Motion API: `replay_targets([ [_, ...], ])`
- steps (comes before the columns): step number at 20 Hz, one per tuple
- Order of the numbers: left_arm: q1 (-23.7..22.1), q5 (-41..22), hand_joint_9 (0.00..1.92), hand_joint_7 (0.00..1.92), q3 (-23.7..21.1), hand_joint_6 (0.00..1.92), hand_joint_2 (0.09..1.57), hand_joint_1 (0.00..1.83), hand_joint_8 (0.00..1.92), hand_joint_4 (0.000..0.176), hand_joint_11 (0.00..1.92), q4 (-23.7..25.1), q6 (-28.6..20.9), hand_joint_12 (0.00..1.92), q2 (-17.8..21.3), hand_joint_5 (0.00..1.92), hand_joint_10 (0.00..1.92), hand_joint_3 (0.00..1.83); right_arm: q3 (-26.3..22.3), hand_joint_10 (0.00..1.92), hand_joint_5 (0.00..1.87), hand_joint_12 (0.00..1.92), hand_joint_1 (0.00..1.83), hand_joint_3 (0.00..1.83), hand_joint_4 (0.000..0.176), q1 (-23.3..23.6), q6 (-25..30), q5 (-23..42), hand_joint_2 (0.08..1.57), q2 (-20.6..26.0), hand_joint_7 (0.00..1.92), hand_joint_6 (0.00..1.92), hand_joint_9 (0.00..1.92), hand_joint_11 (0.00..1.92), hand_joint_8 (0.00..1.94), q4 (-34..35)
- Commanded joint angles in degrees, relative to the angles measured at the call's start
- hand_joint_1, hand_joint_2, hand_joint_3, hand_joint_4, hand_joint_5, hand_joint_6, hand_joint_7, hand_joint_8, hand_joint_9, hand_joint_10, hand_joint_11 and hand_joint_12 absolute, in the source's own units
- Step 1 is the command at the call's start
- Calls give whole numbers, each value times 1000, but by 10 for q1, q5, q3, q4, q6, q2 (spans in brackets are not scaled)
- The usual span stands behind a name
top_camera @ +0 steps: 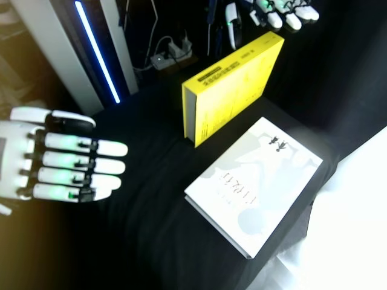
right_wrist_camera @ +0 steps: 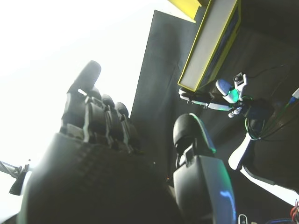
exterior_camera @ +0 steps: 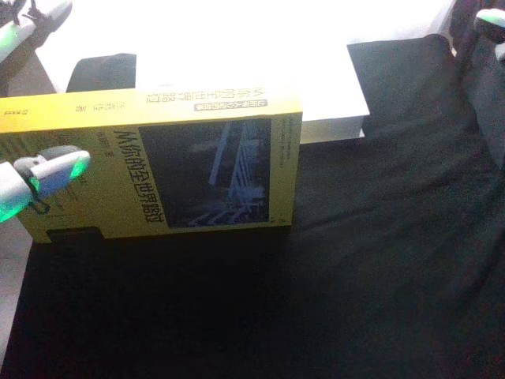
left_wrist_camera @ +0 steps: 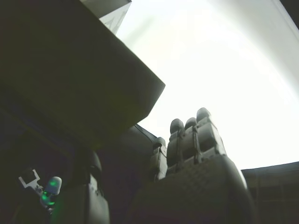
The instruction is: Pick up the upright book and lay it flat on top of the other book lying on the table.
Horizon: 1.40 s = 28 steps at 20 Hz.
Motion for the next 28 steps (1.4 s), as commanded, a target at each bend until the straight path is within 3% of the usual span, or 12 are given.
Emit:
replay_targets([
  [1,-3,-66,0,0,5,0,1129,332,0,137,0,4,1,0,5,0,0,5,5,0,0,0,381,119,50,7,0,66,1108,0,0,0,0,0,0,22],
  [4,-3,-58,0,0,8,0,1121,356,0,146,0,-6,1,0,5,0,0,0,5,0,0,0,411,61,47,7,0,66,1133,-1,0,0,0,0,0,22],
  [8,-3,-35,0,0,15,0,1093,358,0,157,0,-24,1,0,4,0,0,0,6,0,0,0,440,54,12,7,0,66,1148,-4,0,0,0,0,0,22],
  [17,-4,22,0,0,35,2,1000,405,0,176,0,-56,1,0,-21,6,0,0,7,0,0,0,419,44,0,6,0,66,1175,-11,0,0,0,0,0,22],
  [20,-5,30,187,235,37,20,1066,575,29,89,0,-57,1,493,-23,177,44,9,7,0,0,0,452,42,0,6,0,66,1186,-12,0,0,0,0,0,22],
  [21,-5,30,436,472,37,36,1091,734,37,64,0,-56,0,1023,-23,360,96,4,7,0,0,0,459,42,0,6,1,66,1189,-13,0,0,0,0,0,22],
  [22,-5,30,601,636,36,39,1103,841,35,5,69,-55,0,1271,-23,516,114,2,7,0,0,0,480,37,0,6,1,66,1187,-14,0,0,0,0,0,22],
  [23,-5,26,826,865,35,53,1126,958,64,0,347,-54,0,1382,-23,731,237,2,7,0,0,0,475,35,0,6,1,66,1189,-14,0,0,0,0,0,22],
  [24,-5,21,898,973,33,907,1160,1180,919,0,516,-53,0,1471,-22,747,547,1,7,0,0,0,463,36,0,6,1,66,1196,-15,0,0,0,0,0,22],
  [25,-4,11,1025,982,29,1072,1169,1229,1141,0,772,-47,0,1418,-21,760,742,1,7,0,0,0,447,34,0,6,1,66,1197,-15,0,0,0,0,0,22],
  [26,-3,-4,1009,972,23,1031,1135,1347,1067,0,894,-38,1,1340,-17,781,1138,5,7,0,0,0,447,33,0,6,1,66,1200,-15,0,0,0,0,0,22],
  [28,2,-37,1034,959,11,1176,1181,1234,1215,0,972,-24,1,1341,-8,754,1039,5,7,0,0,0,453,34,0,6,1,66,1205,-16,0,0,0,0,0,23],
])
